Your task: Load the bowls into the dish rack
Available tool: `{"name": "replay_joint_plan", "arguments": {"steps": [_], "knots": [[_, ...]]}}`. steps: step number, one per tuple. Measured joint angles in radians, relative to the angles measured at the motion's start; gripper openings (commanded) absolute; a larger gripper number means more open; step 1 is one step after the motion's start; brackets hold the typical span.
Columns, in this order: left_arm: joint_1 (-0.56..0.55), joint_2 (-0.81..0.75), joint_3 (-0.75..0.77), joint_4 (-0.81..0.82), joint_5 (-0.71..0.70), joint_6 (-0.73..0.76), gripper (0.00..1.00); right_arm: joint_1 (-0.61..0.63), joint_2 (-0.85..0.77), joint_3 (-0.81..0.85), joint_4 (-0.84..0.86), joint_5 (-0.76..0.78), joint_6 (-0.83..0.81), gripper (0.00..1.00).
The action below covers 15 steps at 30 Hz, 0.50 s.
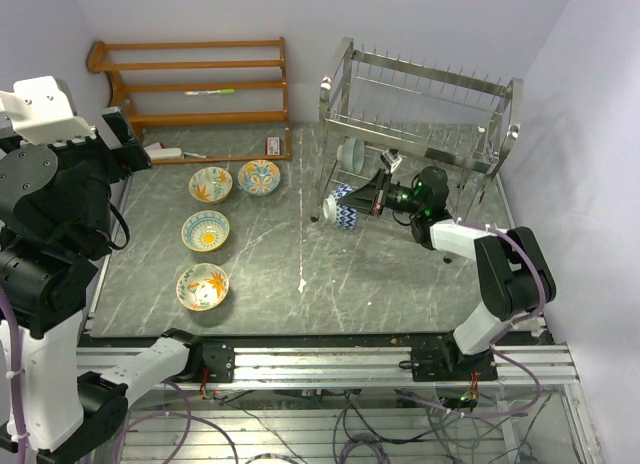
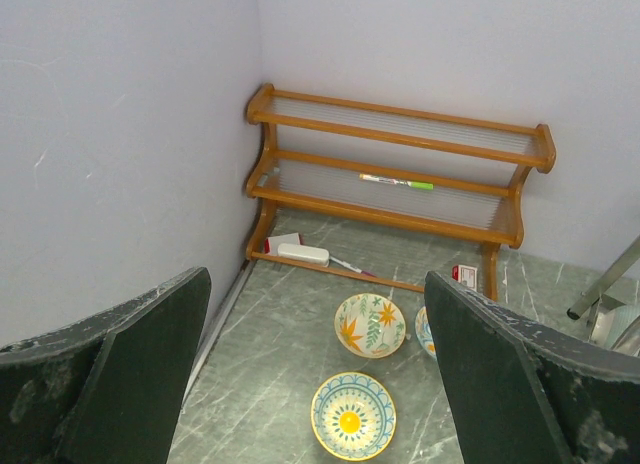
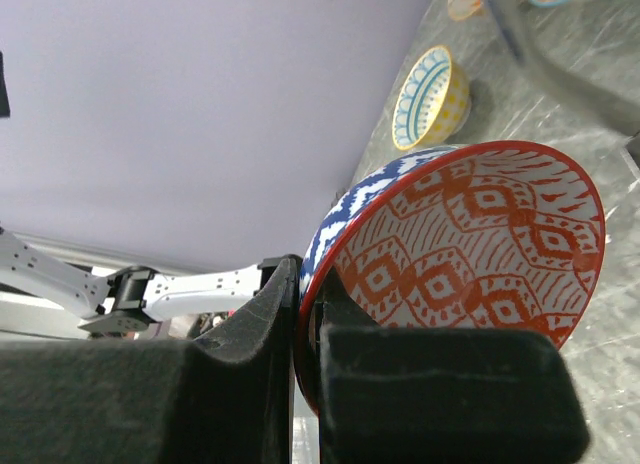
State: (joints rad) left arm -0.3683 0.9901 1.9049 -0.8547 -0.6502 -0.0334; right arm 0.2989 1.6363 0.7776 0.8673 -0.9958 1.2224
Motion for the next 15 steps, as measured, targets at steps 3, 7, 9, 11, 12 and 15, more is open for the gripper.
{"name": "replay_joint_plan", "arguments": {"steps": [3,7,9,11,12,15], "knots": [[0.0,0.008,0.0,0.0,0.0,0.0,0.99,-0.035,0.039,0.016,0.039,-0.003,0.021,0.0],[0.0,0.014,0.0,0.003,0.0,0.001,0.99,-0.074,0.098,0.045,0.106,0.003,0.058,0.0],[0.0,0.014,0.0,0.006,0.0,0.001,0.99,-0.091,0.137,0.069,0.148,0.013,0.081,0.0],[0.0,0.014,0.0,0.006,-0.001,0.001,0.99,-0.105,0.189,0.103,0.205,0.023,0.107,0.0],[0.0,0.013,-0.001,0.007,-0.001,0.002,0.99,-0.11,0.213,0.119,0.231,0.027,0.122,0.0],[0.0,0.013,-0.003,0.008,-0.001,0.008,0.99,-0.122,0.306,0.179,0.322,0.048,0.173,0.0]]}}
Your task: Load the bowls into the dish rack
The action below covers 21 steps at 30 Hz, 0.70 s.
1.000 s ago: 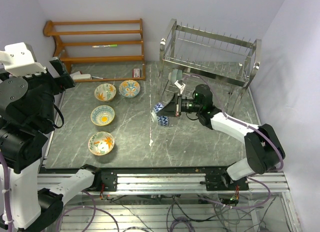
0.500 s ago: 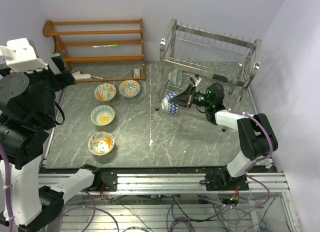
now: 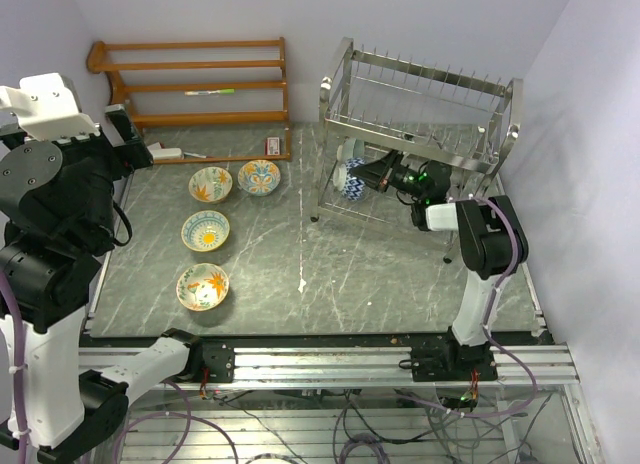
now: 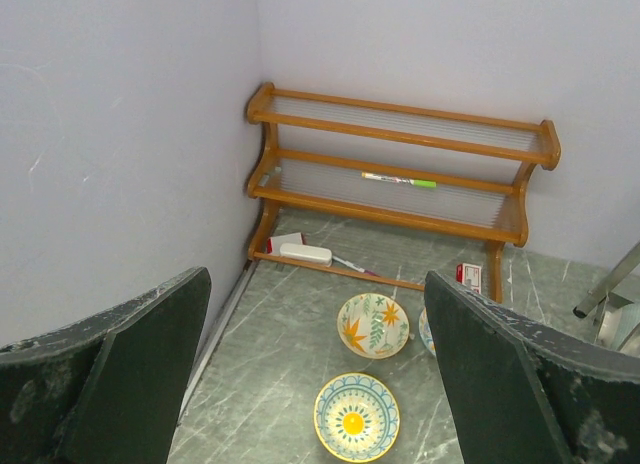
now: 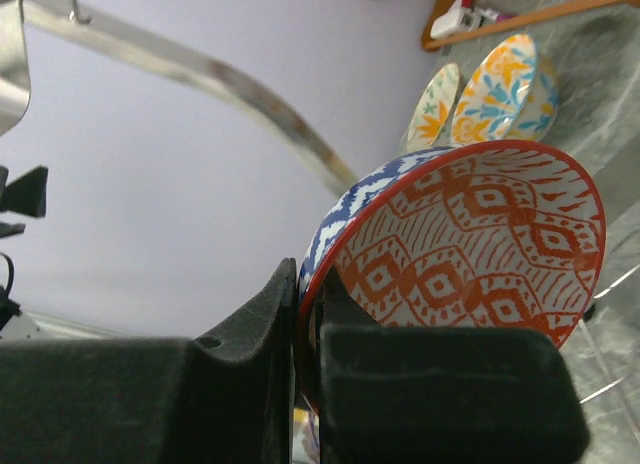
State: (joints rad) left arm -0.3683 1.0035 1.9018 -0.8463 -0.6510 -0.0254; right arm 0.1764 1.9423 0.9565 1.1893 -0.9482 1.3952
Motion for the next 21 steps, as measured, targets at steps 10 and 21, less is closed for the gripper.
{"name": "replay_joint_plan", "arguments": {"steps": [10,21], "knots": [[-0.001,-0.004,-0.027,0.012,-0.004,0.034,0.99,-0.058,0.108,0.059,0.154,0.092,0.076,0.0],[-0.016,-0.021,-0.052,0.013,-0.026,0.065,0.99,-0.124,0.108,0.064,0.175,0.161,0.059,0.0]]}}
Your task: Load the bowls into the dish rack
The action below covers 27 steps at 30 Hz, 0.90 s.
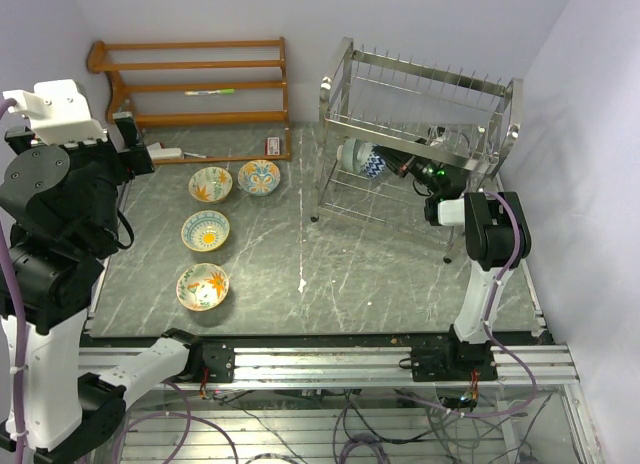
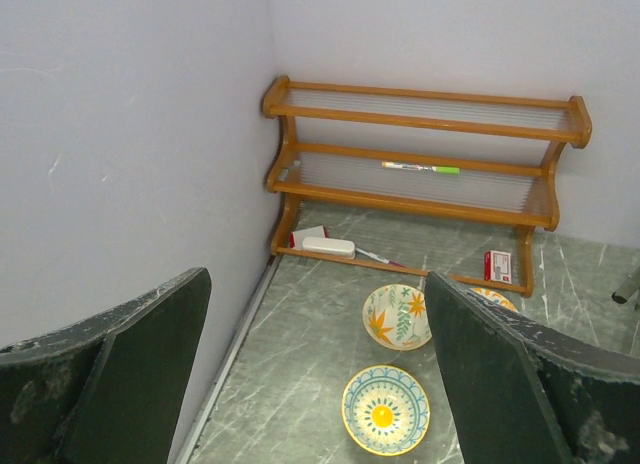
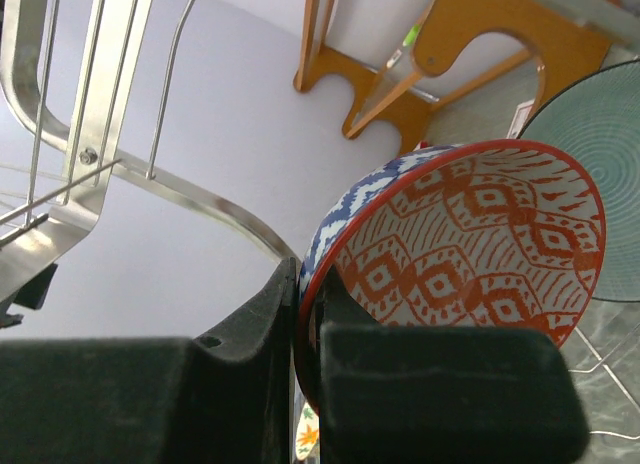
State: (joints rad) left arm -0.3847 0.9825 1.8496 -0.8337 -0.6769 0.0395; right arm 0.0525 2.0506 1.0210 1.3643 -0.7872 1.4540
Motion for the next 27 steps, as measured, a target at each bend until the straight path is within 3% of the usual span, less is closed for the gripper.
{"name": "replay_joint_plan", "arguments": {"steps": [27], "knots": [[-0.011,0.007,-0.06,0.021,-0.025,0.034,0.99,-0.005,0.262,0.181,0.082,0.184,0.067,0.0]]}}
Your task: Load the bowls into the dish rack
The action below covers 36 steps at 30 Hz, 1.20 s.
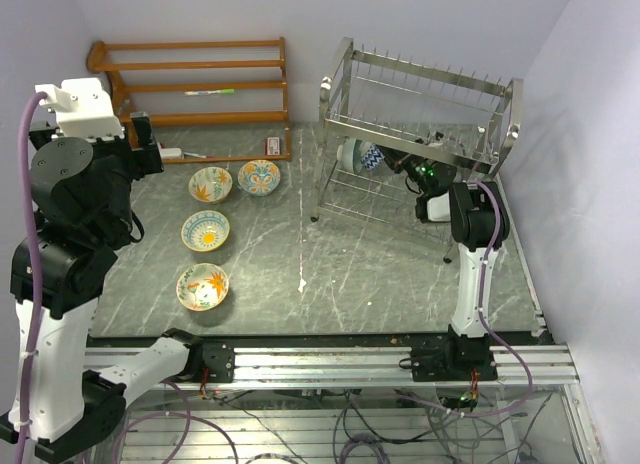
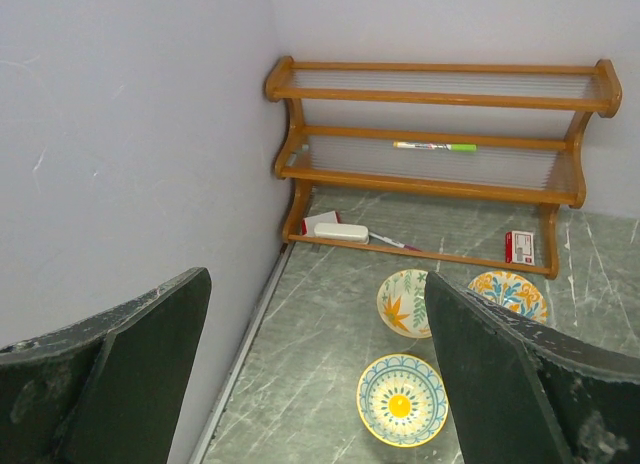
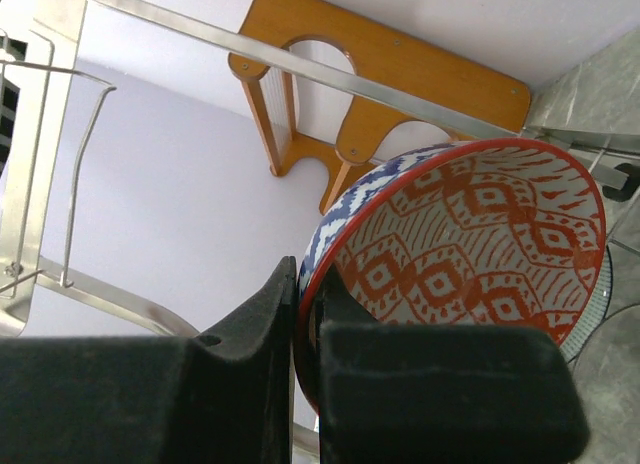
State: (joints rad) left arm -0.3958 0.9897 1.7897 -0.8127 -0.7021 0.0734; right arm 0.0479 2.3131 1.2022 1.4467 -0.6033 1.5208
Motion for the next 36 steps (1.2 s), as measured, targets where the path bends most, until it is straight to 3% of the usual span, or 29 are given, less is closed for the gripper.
{"name": "replay_joint_plan", "arguments": {"steps": [14,21,27,36], "knots": [[-0.001,0.005,-0.019,0.002,-0.004,0.006,0.99,0.03,0.071,0.054,-0.029,0.045,0.021,0.0],[-0.001,0.002,-0.023,0.002,-0.012,0.007,0.99,0.039,0.024,-0.002,-0.084,0.066,-0.023,0.06],[-0.001,0.001,-0.024,0.002,-0.013,0.009,0.99,0.04,-0.009,-0.008,-0.158,0.076,-0.076,0.23],[-0.001,0.001,-0.024,0.002,-0.013,0.009,0.99,0.026,-0.008,0.042,-0.267,0.077,-0.133,0.4]]}}
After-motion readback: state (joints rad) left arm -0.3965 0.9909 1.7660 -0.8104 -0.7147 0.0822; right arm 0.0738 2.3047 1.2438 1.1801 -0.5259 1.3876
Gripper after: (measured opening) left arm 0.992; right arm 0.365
